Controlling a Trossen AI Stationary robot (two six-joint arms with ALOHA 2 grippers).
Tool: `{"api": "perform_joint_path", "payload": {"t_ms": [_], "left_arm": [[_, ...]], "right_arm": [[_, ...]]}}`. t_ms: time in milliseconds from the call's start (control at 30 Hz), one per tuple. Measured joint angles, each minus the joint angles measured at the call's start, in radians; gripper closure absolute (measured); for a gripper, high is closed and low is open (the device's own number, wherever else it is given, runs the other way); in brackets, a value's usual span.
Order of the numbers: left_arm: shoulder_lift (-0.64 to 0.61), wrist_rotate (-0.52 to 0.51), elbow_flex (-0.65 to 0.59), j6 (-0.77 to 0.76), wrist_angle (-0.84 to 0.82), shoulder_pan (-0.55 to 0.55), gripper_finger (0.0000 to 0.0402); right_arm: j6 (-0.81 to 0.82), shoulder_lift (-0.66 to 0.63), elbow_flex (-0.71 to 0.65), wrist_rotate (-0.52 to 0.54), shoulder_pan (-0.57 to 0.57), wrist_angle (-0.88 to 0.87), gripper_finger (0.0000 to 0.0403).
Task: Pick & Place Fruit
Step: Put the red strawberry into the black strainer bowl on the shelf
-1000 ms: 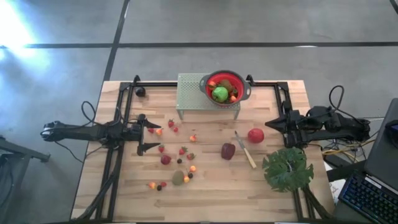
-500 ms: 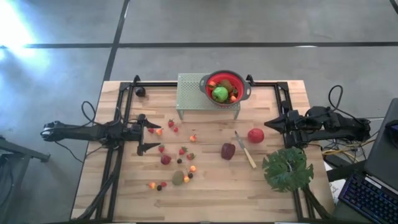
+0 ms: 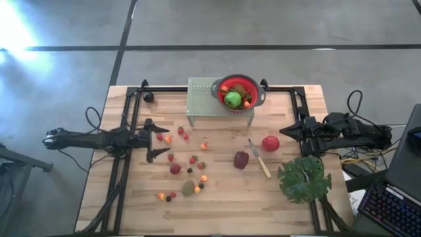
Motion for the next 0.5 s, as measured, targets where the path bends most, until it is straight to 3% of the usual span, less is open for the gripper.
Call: {"api": "perform_joint_path", "payload": {"t_ms": [133,333,500], "left_arm": [[0.0,0.001,0.0,-0.059,0.011,-0.001,0.0014],[0.0,-0.162,0.0,-0.099,0.107,0.001,0.0014],[0.0,-0.209,0.0,-0.124,0.149,0.001,0.0014]], "right_arm": [[0.0,0.0,0.0,0.0,0.0,-0.001,0.0394],[0.0,0.0,0.0,0.0,0.0,-0.001,0.0394],[0.0,0.0,0.0,0.0,0.0,-0.001,0.0394]]}}
